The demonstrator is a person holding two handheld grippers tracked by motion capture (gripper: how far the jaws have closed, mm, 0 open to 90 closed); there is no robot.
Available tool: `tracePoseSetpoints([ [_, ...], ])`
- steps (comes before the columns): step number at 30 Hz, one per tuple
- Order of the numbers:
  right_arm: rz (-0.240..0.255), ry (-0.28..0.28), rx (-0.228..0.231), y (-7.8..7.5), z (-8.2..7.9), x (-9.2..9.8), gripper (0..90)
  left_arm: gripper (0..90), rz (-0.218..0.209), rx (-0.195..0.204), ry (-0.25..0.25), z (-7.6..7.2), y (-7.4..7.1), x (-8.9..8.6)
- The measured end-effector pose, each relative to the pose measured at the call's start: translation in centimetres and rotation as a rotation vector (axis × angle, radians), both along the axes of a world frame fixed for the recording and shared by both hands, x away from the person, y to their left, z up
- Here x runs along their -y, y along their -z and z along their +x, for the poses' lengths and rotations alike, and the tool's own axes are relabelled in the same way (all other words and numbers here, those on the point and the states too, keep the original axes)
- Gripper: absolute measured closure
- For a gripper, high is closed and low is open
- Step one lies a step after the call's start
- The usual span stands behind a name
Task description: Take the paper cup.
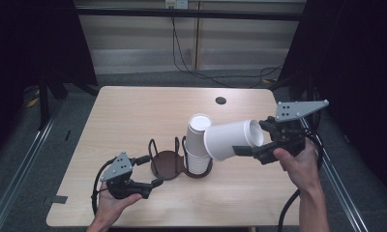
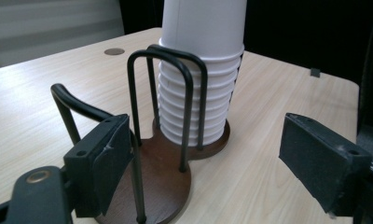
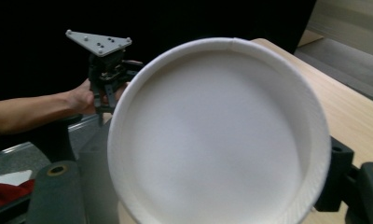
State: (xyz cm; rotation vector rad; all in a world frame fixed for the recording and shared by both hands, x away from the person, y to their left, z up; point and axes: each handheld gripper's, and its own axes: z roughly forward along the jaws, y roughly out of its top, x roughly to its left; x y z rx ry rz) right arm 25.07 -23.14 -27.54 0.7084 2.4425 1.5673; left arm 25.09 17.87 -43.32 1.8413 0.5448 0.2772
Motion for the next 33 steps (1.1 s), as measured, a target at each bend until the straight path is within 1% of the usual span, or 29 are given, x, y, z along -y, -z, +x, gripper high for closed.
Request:
tracePoseSetpoints([
  [4, 0.010, -0.010, -0.008, 1.0, -0.5, -0.2, 23.0, 16.0, 0.004, 0.002, 0.008, -0.3, -0.1, 0.2],
  [10, 0.021, -0.019, -0.031, 2.7, -1.0, -0.8, 23.0, 16.0, -0.012, -0.001, 0.056, -0.6, -0.2, 0.6],
  [11, 0.021, -0.022, -0.037, 3.1, -1.1, -0.9, 22.9, 16.0, -0.010, 0.007, 0.060, -0.6, -0.2, 0.6],
  [13, 0.017, -0.014, -0.036, 3.6, -1.3, -1.1, 22.9, 15.9, -0.008, -0.003, 0.077, -1.0, -0.5, 0.9],
  [15, 0.029, -0.029, -0.045, 4.1, -1.4, -1.2, 22.9, 16.0, 0.001, 0.021, 0.093, -1.5, -0.9, 1.1],
  [16, 0.028, -0.030, -0.045, 4.3, -1.5, -1.3, 22.8, 16.0, -0.003, 0.030, 0.099, -1.7, -1.1, 1.3],
  [17, 0.021, -0.030, -0.048, 4.5, -1.7, -1.5, 22.9, 16.0, -0.005, 0.029, 0.108, -1.8, -1.3, 1.3],
  [19, 0.019, -0.048, -0.058, 5.0, -1.8, -1.9, 22.8, 15.9, -0.013, 0.032, 0.117, -1.9, -1.5, 1.5],
  [20, 0.007, -0.055, -0.064, 5.5, -1.8, -2.3, 22.8, 15.9, -0.023, 0.031, 0.128, -2.0, -1.6, 1.7],
  [22, 0.008, -0.058, -0.067, 5.7, -1.8, -2.5, 22.8, 15.9, -0.031, 0.030, 0.144, -2.0, -1.7, 2.0],
  [24, 0.023, -0.065, -0.070, 6.2, -1.8, -2.9, 22.8, 15.9, -0.032, 0.035, 0.151, -2.1, -1.8, 2.2],
  [28, 0.019, -0.084, -0.081, 6.9, -1.7, -3.7, 22.9, 15.8, -0.035, 0.040, 0.165, -2.0, -2.0, 2.6],
  [33, 0.013, -0.109, -0.105, 8.1, -1.4, -4.8, 22.9, 15.7, -0.041, 0.045, 0.174, -2.0, -2.0, 2.8],
])
